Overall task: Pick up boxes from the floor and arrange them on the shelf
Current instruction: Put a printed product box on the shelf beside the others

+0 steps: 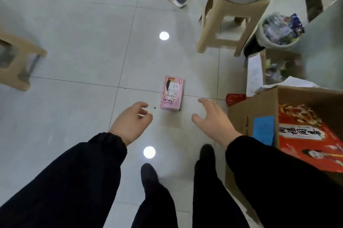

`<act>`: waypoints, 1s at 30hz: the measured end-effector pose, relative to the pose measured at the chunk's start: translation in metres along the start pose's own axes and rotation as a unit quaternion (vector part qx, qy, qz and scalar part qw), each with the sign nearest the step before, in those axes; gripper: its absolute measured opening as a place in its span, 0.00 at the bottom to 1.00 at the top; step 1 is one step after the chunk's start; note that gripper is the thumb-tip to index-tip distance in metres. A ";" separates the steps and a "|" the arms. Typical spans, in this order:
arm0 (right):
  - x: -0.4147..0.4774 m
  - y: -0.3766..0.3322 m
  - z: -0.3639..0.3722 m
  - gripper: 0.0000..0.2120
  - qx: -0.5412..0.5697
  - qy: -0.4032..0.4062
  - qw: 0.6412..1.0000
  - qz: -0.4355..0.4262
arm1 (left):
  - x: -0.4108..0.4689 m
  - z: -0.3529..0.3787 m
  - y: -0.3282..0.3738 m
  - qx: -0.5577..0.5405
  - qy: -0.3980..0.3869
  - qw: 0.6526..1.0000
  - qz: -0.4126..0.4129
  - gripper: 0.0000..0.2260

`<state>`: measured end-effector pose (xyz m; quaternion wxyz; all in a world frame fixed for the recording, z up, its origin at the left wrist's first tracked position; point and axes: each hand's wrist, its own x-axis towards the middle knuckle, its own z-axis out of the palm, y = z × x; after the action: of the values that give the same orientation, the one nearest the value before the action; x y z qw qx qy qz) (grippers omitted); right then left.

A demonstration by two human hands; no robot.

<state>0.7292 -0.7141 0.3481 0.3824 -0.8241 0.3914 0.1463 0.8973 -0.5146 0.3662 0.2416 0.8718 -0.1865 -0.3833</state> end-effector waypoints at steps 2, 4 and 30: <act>0.050 0.025 0.012 0.32 0.006 -0.024 1.000 0.014 | 0.038 0.023 -0.012 -0.023 -0.004 0.999 -0.036 0.20; 0.103 0.050 0.026 0.33 0.019 -0.043 0.999 0.020 | 0.075 0.051 -0.030 -0.045 -0.002 0.997 -0.067 0.22; 0.423 0.159 0.279 0.19 0.340 -0.108 0.932 -0.058 | 0.385 0.270 -0.226 -0.347 0.102 0.932 -0.041 0.11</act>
<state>0.9004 -0.7954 -0.1483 0.6874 -0.6452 0.3261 0.0701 0.9692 -0.6020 -0.1427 0.5304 0.7752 0.0199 -0.3426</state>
